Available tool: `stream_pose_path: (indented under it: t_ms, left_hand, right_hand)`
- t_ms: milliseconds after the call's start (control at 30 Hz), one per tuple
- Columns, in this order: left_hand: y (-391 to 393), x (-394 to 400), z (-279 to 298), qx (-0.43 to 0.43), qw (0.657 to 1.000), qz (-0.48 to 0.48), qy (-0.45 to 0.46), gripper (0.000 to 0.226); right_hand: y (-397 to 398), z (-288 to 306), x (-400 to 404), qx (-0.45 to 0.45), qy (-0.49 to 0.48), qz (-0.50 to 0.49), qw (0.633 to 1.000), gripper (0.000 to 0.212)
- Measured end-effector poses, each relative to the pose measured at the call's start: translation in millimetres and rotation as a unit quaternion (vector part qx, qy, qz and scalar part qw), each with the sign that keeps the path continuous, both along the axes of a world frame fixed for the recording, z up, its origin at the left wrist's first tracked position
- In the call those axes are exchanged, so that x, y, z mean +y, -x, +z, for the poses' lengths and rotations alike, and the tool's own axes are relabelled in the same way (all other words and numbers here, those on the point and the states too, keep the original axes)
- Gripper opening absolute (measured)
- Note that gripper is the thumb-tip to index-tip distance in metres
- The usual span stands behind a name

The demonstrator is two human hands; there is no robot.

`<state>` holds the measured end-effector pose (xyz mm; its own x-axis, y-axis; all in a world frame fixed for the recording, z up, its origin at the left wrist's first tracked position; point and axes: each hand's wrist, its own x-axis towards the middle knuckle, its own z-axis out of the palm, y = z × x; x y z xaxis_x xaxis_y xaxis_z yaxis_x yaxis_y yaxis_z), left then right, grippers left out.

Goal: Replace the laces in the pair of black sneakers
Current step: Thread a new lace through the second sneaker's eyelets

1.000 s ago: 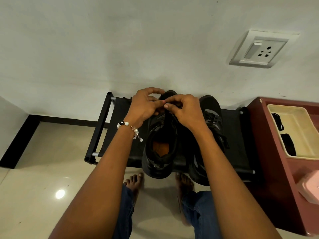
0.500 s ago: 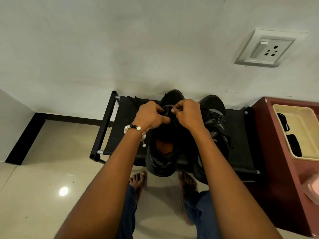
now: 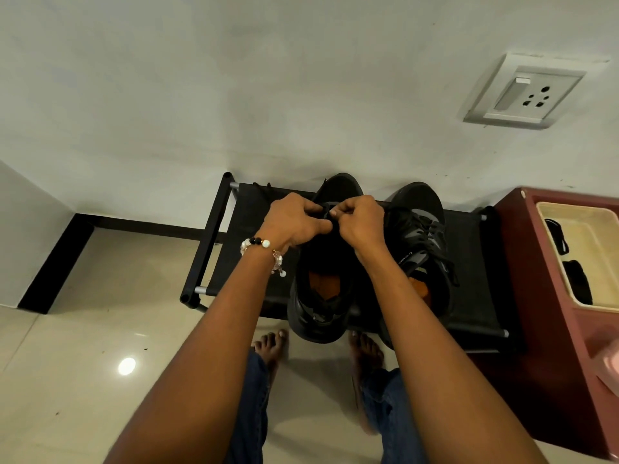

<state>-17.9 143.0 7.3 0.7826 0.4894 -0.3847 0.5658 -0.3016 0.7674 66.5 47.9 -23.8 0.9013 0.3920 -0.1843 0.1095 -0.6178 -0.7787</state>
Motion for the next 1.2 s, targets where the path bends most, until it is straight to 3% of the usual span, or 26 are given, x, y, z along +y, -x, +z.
stream_pose_path:
  t_ms: [167, 400, 533, 767, 1033, 1200]
  left_hand:
    - [-1, 7, -6, 0.000, 0.997, 0.044, 0.070, 0.021]
    - [-10, 9, -21, -0.040, 0.996, 0.073, -0.017, 0.020]
    - [-13, 10, -27, -0.056, 0.994, 0.089, -0.040, 0.017]
    - [-14, 11, -31, -0.076, 0.990, 0.090, -0.072, 0.012]
    - [-15, 10, -35, -0.078, 0.989, 0.115, -0.058, 0.013]
    - [-15, 11, -37, -0.080, 0.987, 0.123, -0.064, 0.011]
  right_hand:
    - [3, -7, 7, 0.010, 0.038, -0.021, 0.999, 0.033]
    - [-3, -9, 3, 0.070, 0.008, 0.009, 0.997, 0.032]
    - [-1, -6, 2, 0.034, 0.024, -0.033, 0.999, 0.019]
    - [7, -4, 6, 0.001, 0.038, -0.087, 0.995, 0.019]
    - [3, -9, 9, 0.080, 0.002, -0.099, 0.992, 0.036]
    - [4, -15, 11, 0.084, -0.036, -0.110, 0.990, 0.038]
